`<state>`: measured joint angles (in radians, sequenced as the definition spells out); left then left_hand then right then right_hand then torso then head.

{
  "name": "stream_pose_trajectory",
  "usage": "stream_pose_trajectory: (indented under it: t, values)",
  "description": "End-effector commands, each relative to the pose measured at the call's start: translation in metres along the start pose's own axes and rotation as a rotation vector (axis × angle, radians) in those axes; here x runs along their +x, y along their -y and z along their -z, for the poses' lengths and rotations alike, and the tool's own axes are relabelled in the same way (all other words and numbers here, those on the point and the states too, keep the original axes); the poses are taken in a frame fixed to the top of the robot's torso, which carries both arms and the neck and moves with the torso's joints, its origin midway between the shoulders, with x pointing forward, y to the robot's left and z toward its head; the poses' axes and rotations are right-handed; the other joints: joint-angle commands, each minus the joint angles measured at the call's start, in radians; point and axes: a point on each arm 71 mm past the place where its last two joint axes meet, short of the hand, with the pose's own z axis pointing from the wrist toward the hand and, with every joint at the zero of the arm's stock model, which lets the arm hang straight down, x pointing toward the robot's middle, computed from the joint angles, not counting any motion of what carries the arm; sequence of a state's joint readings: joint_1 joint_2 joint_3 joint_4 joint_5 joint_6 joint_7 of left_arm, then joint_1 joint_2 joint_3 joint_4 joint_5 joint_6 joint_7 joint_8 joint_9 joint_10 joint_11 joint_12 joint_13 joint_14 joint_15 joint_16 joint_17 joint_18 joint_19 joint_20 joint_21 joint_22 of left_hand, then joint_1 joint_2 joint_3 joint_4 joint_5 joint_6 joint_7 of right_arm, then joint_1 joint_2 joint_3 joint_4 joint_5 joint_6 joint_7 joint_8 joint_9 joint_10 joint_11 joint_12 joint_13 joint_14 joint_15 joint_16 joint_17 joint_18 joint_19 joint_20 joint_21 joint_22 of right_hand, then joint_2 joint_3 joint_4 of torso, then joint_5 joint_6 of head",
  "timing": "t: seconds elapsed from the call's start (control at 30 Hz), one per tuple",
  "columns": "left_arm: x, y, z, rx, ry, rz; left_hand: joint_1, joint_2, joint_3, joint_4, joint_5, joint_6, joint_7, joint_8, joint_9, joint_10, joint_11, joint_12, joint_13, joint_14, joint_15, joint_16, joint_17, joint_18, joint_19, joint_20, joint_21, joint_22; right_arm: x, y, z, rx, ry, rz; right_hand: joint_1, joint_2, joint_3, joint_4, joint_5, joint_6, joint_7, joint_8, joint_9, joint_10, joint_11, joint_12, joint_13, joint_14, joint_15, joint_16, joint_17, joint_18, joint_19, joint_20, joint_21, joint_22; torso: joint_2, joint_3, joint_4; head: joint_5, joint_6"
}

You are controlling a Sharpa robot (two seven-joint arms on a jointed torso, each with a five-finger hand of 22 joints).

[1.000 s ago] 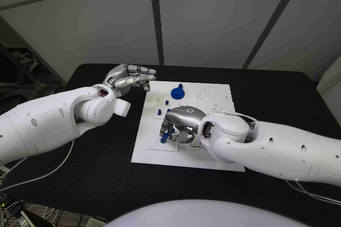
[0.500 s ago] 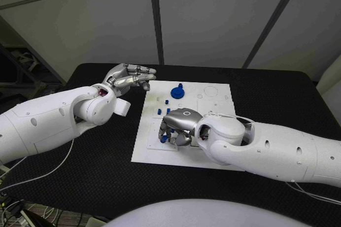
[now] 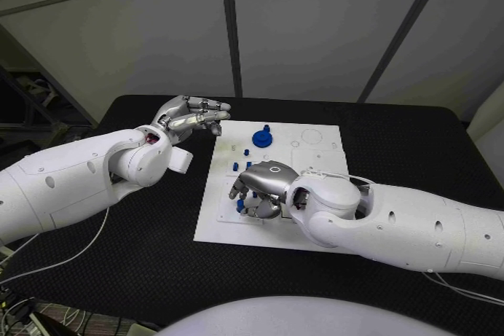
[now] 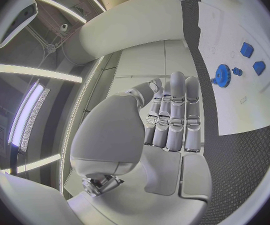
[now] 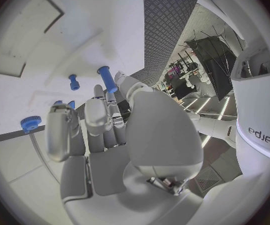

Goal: Assemble the parts on the task board

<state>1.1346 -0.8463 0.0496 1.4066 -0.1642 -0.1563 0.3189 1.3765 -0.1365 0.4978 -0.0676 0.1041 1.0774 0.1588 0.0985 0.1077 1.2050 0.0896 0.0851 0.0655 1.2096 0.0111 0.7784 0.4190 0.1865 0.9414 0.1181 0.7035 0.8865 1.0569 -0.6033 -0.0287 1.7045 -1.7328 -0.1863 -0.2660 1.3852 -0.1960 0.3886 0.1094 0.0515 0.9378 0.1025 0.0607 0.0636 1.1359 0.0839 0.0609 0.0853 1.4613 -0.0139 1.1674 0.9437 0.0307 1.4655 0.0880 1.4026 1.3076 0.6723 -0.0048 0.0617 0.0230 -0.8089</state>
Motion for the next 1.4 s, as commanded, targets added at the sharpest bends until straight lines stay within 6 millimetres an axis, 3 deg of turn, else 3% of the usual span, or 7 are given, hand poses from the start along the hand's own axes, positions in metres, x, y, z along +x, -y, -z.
stream_pose_trajectory:
  t: [0.03,0.43,0.57,0.77,0.97,1.2,1.4]
  values:
    - [0.001,0.001,0.0,0.003,-0.01,0.007,0.001,0.008,-0.005,-0.001,0.0,0.008,0.0,0.001,0.002,0.006,0.003,0.003,0.001,0.008,0.0,-0.005,-0.001,-0.004,0.005,0.0,-0.005,-0.002,-0.008,-0.002,0.002,-0.012,0.093,-0.015,0.002,-0.007,-0.009,0.0,-0.004,-0.013,-0.002,-0.001,0.0,-0.007,0.001,0.004,0.002,-0.002,0.008,-0.005,-0.001,0.01,0.029,0.01,-0.006,0.156,0.001,0.0005,0.0008,-0.001,0.001]
    - [-0.001,0.001,0.0,0.001,-0.007,0.006,0.001,0.008,-0.005,-0.001,0.0,0.008,0.0,0.001,0.002,0.006,0.003,0.003,0.001,0.008,0.0,-0.005,-0.001,-0.004,0.005,0.0,-0.005,-0.002,-0.023,0.009,0.039,-0.018,0.229,-0.07,-0.016,-0.023,-0.054,0.019,-0.004,-0.012,-0.006,0.007,0.005,0.0,-0.004,0.008,0.012,-0.003,0.006,-0.01,-0.012,0.012,0.028,0.01,-0.014,0.152,-0.001,0.0006,-0.0013,-0.007,0.008]
    - [-0.002,0.001,0.001,0.001,-0.005,0.005,0.001,0.008,-0.005,-0.001,0.0,0.008,0.0,0.001,0.002,0.006,0.003,0.003,0.001,0.008,0.0,-0.005,-0.001,-0.004,0.005,0.0,-0.005,-0.002,-0.031,0.034,0.061,0.093,0.236,-0.147,-0.03,-0.009,-0.07,0.043,-0.003,0.054,0.033,0.036,0.018,0.061,-0.016,0.036,0.03,0.006,-0.003,0.011,0.014,0.005,0.041,0.003,0.014,0.169,-0.003,-0.0007,-0.0043,-0.03,0.018]
    - [-0.004,0.001,0.002,0.0,-0.001,0.003,0.001,0.008,-0.005,-0.001,0.0,0.008,0.0,0.001,0.002,0.006,0.003,0.003,0.001,0.008,0.0,-0.005,-0.001,-0.004,0.005,0.0,-0.005,-0.002,-0.036,0.086,0.101,0.363,0.215,-0.298,-0.107,-0.015,-0.122,0.104,-0.004,0.155,-0.008,0.081,0.051,0.273,-0.064,0.152,0.103,0.035,-0.039,0.095,0.125,-0.019,0.086,-0.025,0.12,0.234,-0.005,-0.0016,-0.0135,-0.072,0.032]
    - [-0.003,0.001,0.003,0.0,-0.002,0.004,0.001,0.008,-0.005,-0.001,0.0,0.008,0.0,0.001,0.002,0.006,0.003,0.003,0.001,0.008,0.0,-0.005,-0.001,-0.004,0.005,0.0,-0.005,-0.002,-0.037,0.114,0.137,0.564,0.193,-0.301,-0.178,-0.012,-0.251,0.181,0.003,0.191,-0.047,0.116,0.143,0.343,-0.109,0.549,0.501,0.044,-0.071,0.147,0.183,-0.031,0.105,-0.069,0.168,0.263,-0.004,-0.001,-0.0226,-0.099,0.038]
    - [-0.002,0.001,0.003,0.0,-0.005,0.005,0.001,0.008,-0.006,-0.002,-0.001,0.008,-0.001,0.001,0.002,0.006,0.003,0.003,0.001,0.008,0.0,-0.006,-0.002,-0.004,0.005,0.0,-0.006,-0.002,-0.032,0.121,0.153,0.674,0.168,-0.229,-0.188,0.031,-0.333,0.173,0.007,0.143,-0.041,0.116,0.29,0.263,-0.106,0.934,0.935,0.047,-0.071,0.199,0.25,-0.031,0.105,-0.062,0.168,0.263,-0.005,0.0008,-0.0306,-0.113,0.037]
    - [-0.002,0.0,0.004,-0.001,-0.005,0.005,0.001,0.008,-0.006,-0.002,-0.001,0.008,-0.001,0.001,0.002,0.006,0.003,0.003,0.001,0.008,0.0,-0.006,-0.002,-0.004,0.005,0.0,-0.006,-0.002,-0.019,0.116,0.155,0.711,0.115,-0.206,-0.234,0.024,-0.365,0.185,0.007,0.131,-0.042,0.111,0.34,0.255,-0.099,0.976,0.994,0.047,-0.071,0.206,0.258,-0.031,0.105,-0.062,0.168,0.263,-0.005,-0.0002,-0.0281,-0.113,0.031]
